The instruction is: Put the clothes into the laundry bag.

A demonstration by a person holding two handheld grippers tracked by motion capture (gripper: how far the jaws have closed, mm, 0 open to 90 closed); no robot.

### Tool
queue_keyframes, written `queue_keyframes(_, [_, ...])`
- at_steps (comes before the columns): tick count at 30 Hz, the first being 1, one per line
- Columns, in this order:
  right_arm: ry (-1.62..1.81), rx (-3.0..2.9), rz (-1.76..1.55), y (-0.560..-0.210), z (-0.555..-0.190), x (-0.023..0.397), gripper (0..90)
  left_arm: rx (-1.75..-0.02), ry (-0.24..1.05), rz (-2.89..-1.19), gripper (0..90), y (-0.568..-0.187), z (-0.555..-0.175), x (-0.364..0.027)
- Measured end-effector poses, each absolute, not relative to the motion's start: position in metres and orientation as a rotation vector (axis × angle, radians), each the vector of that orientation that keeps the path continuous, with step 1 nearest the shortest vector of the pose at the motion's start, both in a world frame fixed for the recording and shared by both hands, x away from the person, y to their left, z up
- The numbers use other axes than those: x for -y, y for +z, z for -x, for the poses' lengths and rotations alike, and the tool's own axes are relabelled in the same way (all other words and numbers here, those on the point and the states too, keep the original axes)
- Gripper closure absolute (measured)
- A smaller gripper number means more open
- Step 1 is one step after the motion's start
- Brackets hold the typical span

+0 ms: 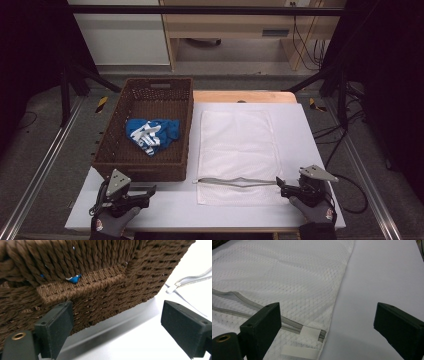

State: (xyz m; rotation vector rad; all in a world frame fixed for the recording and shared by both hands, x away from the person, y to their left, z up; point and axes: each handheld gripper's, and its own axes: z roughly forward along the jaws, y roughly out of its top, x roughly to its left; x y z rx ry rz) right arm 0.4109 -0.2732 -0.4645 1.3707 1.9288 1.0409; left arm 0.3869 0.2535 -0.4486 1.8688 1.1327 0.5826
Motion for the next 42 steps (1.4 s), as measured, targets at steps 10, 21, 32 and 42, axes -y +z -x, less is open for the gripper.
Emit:
queue_keyframes(10, [1.039,-1.915,-1.379,-0.463,-0.410,0.274,8.0,-1.127,0.584,-1.840,12.3,-0.441,-0.381,-0.253])
queue_keyframes(21, [1.046,-1.902,-1.369,-0.458,-0.408,0.271,7.8,-1.120,0.581,-1.778,13.3,-0.424,-0.374,-0.254])
queue_keyframes(32, [1.049,-1.898,-1.350,-0.453,-0.407,0.268,7.4,-1.078,0.604,-1.752,13.8,-0.398,-0.371,-0.247])
queue_keyframes(42, [1.056,-1.900,-1.343,-0.452,-0.407,0.266,6.9,-1.047,0.631,-1.738,13.6,-0.377,-0.384,-0.241])
